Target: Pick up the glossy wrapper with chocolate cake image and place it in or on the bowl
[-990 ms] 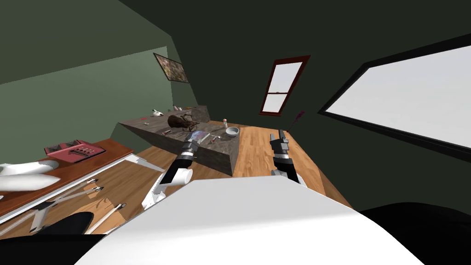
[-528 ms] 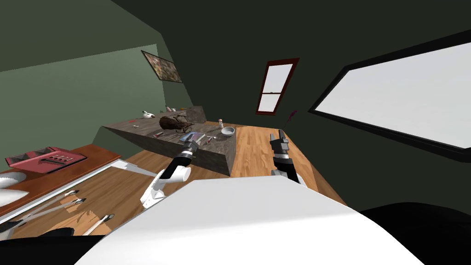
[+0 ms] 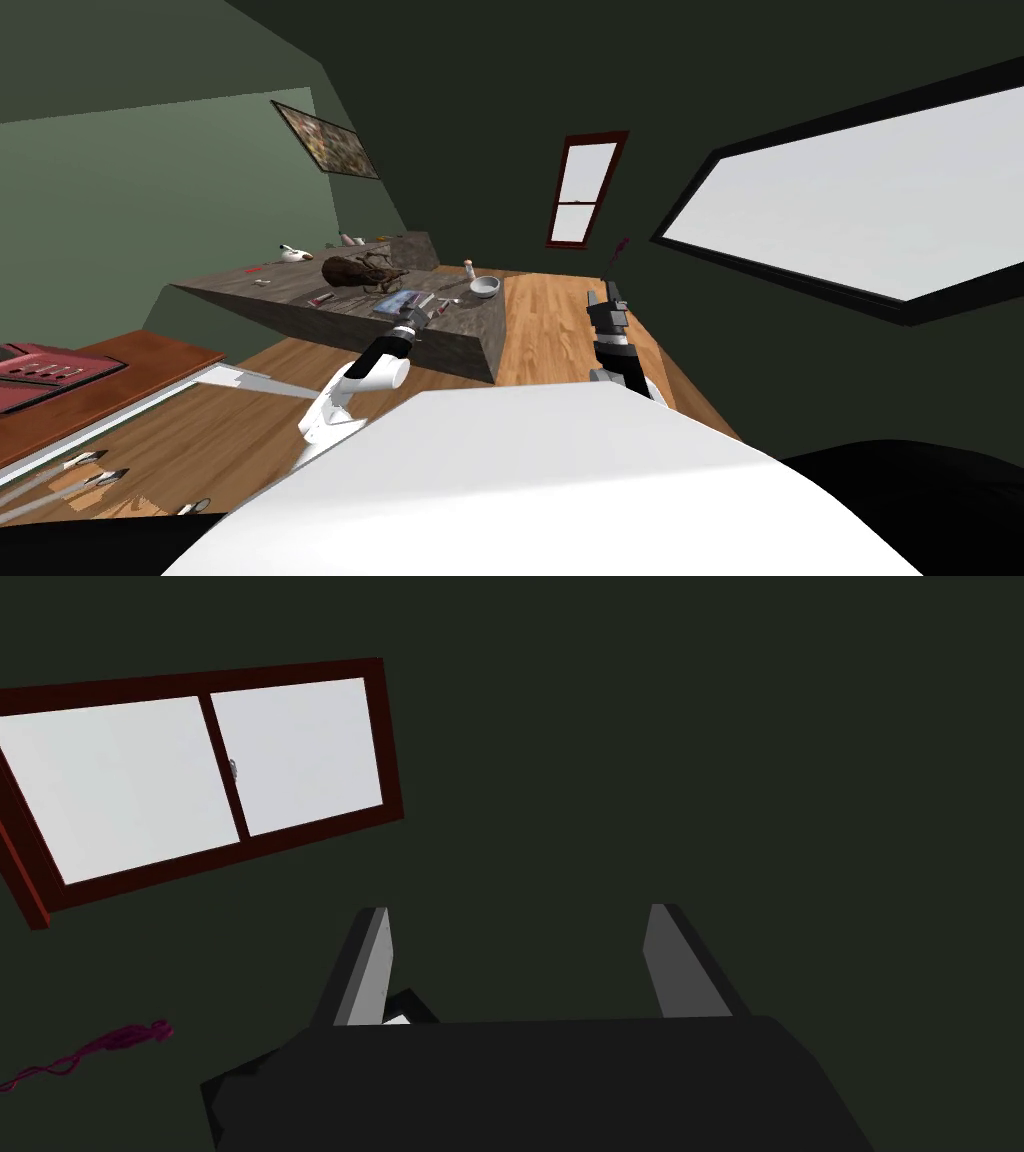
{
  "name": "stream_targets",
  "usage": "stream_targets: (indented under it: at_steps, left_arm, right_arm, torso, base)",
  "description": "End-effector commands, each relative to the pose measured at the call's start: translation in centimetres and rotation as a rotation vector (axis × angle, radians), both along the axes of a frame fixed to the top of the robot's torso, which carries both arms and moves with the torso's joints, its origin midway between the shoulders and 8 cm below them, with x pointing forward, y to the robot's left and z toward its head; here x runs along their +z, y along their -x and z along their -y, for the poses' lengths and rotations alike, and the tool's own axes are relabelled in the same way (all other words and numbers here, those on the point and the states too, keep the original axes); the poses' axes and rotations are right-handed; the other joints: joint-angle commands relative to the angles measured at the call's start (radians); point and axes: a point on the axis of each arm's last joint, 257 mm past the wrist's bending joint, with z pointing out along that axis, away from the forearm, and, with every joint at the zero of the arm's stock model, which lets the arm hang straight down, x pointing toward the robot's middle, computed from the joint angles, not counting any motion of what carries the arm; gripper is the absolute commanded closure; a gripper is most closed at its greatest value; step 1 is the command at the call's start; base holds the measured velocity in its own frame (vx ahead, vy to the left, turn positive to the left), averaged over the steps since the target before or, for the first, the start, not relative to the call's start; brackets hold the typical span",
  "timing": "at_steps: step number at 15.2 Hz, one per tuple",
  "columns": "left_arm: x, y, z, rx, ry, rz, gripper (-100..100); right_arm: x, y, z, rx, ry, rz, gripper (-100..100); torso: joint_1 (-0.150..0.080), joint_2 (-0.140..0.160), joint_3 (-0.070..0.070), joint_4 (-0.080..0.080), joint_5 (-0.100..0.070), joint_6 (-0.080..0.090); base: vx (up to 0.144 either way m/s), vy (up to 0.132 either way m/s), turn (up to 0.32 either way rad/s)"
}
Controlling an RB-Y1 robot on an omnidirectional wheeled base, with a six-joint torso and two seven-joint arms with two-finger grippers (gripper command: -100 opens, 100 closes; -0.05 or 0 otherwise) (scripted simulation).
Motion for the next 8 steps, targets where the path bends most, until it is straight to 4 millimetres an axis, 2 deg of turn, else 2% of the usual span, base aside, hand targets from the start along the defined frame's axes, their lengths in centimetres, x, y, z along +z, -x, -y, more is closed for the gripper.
stream_targets:
  at_steps: [1,2,3,6,7,8]
  left_arm:
    - [-1.3,-0.1,-1.2,0.022,0.023,-0.051,-100]
    - [-1.8,0.0,-1.3,0.027,0.025,-0.069,-100]
    - [-2.0,-0.2,-2.6,0.046,0.048,-0.087,-100]
    - [-3.1,0.0,-2.9,0.059,0.053,-0.131,-100]
    - [-3.5,-0.1,-4.4,0.084,0.078,-0.154,-100]
    - [-3.9,0.0,-4.5,0.09,0.08,-0.17,-100]
  right_arm:
    - [0.0,0.0,0.0,0.0,0.0,0.0,0]
    - [0.0,0.0,0.0,0.0,0.0,0.0,0]
    - [0.0,0.0,0.0,0.0,0.0,0.0,0]
    - [0.0,0.0,0.0,0.0,0.0,0.0,0]
    - [0.0,0.0,0.0,0.0,0.0,0.0,0]
    - [0.0,0.0,0.0,0.0,0.0,0.0,0]
  torso:
    - [0.0,0.0,0.0,0.0,0.0,0.0]
    - [0.0,0.0,0.0,0.0,0.0,0.0]
    - [0.0,0.0,0.0,0.0,0.0,-0.001]
    - [0.001,-0.001,0.0,0.0,0.0,-0.001]
    - [0.002,-0.001,0.0,0.0,0.0,-0.001]
    - [0.002,-0.001,-0.001,0.0,0.0,0.0]
  base:
    - [-0.009,-0.074,-0.19]
    - [-0.002,-0.054,-0.067]
    - [0.003,-0.072,-0.143]
    - [0.006,-0.048,-0.067]
    - [0.015,-0.044,-0.157]
    - [0.018,-0.056,-0.164]
